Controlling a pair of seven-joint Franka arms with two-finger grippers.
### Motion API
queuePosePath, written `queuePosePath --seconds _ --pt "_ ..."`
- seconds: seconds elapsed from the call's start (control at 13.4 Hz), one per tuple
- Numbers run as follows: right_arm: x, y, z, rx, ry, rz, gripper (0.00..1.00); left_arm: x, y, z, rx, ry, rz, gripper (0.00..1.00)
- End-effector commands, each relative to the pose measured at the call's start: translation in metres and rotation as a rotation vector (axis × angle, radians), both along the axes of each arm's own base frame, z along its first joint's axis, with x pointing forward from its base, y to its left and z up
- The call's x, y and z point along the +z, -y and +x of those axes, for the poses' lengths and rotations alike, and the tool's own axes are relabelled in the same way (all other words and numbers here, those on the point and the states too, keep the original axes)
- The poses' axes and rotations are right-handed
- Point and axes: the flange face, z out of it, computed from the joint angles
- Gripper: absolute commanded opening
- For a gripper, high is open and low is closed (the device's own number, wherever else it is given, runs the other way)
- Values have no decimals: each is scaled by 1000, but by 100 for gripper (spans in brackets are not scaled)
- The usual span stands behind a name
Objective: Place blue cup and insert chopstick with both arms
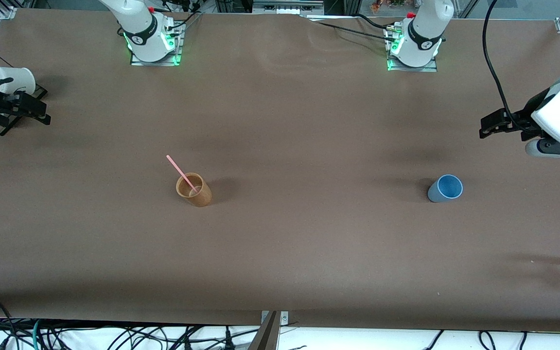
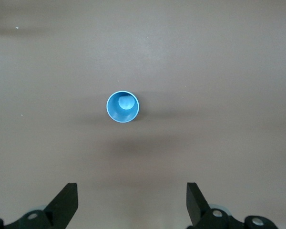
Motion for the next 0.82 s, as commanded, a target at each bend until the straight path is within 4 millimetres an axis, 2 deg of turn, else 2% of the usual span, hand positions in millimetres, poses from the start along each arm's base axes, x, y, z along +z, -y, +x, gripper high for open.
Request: queuePosePath --seconds 0.0,0.75 --pt "3 2 -2 7 -3 0 100 5 1 4 -6 9 -23 100" --pt "-2 -2 0 10 -12 -3 100 4 10 5 -17 13 -20 100"
